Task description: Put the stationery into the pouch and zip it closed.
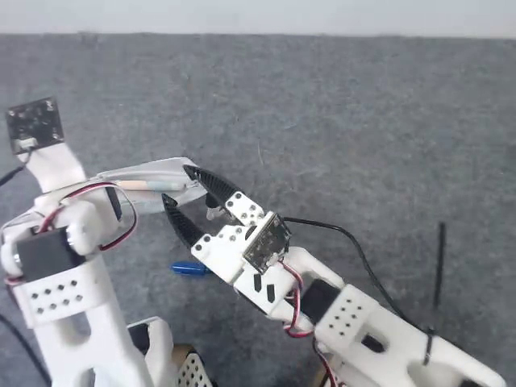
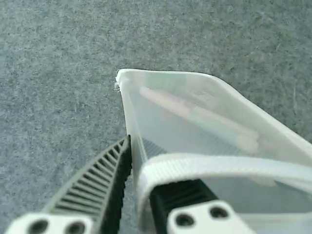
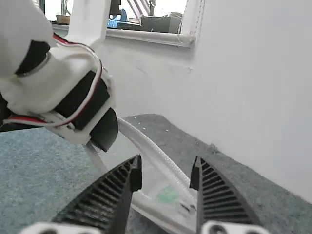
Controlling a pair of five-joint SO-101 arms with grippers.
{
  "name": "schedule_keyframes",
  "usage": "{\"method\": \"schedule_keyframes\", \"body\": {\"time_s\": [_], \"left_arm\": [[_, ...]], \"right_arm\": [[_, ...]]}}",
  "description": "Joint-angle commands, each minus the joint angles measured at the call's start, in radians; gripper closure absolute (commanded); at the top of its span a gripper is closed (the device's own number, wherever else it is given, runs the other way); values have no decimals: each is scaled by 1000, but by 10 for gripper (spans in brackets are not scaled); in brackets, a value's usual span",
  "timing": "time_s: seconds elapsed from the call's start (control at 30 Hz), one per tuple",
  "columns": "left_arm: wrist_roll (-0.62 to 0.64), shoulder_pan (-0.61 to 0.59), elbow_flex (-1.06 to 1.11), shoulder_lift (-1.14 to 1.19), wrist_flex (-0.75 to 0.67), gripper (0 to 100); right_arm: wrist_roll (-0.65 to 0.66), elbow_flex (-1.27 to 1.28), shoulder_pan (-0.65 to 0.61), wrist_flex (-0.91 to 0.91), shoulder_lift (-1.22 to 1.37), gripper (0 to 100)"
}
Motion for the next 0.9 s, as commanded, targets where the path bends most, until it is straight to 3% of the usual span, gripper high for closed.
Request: {"method": "schedule_keyframes", "body": {"time_s": [0.0, 0.2, 0.5, 0.87], "left_arm": [[-5, -23, -27, 0, -14, 990], [-6, -26, -27, 0, -9, 990], [0, -206, -33, 6, -31, 990], [21, -433, -30, 6, -92, 990]], "right_arm": [[-14, -44, -2, 183, -150, 847], [-8, -46, -5, 335, -254, 847], [-14, -222, -5, 753, -282, 847], [-3, -242, -7, 839, -283, 848]]}}
